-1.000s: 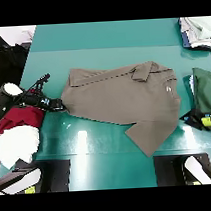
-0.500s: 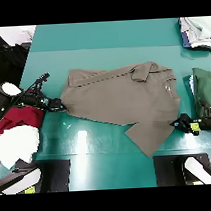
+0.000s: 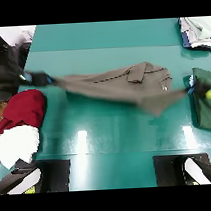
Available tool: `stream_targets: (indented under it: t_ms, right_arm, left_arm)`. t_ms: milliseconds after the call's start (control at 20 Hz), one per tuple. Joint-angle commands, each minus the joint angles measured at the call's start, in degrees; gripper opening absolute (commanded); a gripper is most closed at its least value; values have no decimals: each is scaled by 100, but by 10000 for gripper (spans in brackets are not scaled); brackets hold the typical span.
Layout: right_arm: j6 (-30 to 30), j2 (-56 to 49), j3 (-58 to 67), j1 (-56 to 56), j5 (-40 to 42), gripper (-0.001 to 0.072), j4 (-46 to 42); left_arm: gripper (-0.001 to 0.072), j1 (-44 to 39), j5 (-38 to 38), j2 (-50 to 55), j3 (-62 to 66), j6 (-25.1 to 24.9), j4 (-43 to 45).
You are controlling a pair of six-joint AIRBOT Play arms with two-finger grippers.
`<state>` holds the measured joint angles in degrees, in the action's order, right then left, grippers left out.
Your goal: Fold the shirts.
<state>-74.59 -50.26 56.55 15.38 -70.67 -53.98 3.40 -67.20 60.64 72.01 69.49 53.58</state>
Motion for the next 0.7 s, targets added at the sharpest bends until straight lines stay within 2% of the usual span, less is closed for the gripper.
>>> stream_targets:
  t_ms: [0,200,300,450,650]
  right_arm:
    - [-210,546,2092,-203,684,24,17]
    - [-210,723,4122,-199,901,23,-332]
    - [-212,804,4765,-199,857,23,-518]
    - [-258,962,5357,-199,673,23,-774]
    - [-494,743,6236,-199,-339,22,-1193]
  left_arm:
    - [26,-2,31,-262,2068,146,2]
    - [26,-2,31,-302,4465,319,2]
    - [26,-2,199,-461,5156,321,-2]
    - [27,-2,553,-1005,5209,376,-7]
    - [27,-2,570,-1390,5215,577,-153]
